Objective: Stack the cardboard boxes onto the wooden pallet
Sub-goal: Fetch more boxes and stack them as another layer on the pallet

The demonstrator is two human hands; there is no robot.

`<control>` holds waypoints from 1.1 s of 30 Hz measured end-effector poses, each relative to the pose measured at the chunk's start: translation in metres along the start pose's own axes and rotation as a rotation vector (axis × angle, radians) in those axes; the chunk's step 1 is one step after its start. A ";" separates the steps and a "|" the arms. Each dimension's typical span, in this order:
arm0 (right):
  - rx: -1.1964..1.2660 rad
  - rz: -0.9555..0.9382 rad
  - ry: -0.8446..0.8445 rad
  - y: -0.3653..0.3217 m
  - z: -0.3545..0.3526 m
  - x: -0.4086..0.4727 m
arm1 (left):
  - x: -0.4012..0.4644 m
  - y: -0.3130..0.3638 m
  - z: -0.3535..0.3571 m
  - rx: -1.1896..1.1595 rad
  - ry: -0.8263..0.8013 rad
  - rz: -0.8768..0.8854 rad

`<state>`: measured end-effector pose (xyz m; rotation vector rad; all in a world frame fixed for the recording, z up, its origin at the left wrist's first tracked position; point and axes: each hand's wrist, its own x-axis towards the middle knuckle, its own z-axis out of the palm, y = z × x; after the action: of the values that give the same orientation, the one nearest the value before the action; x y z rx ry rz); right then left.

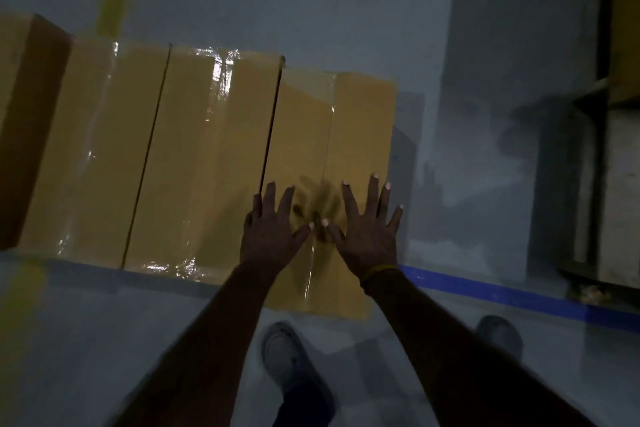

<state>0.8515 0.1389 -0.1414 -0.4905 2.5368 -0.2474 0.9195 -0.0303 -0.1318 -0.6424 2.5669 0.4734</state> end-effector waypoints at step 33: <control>0.583 0.193 0.094 0.140 0.040 -0.007 | 0.001 0.086 0.071 -0.208 0.415 0.063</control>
<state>0.8377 0.2667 -0.2094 -0.0060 2.4191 -0.9147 0.8987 0.0714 -0.1739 -0.8053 2.9594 0.6982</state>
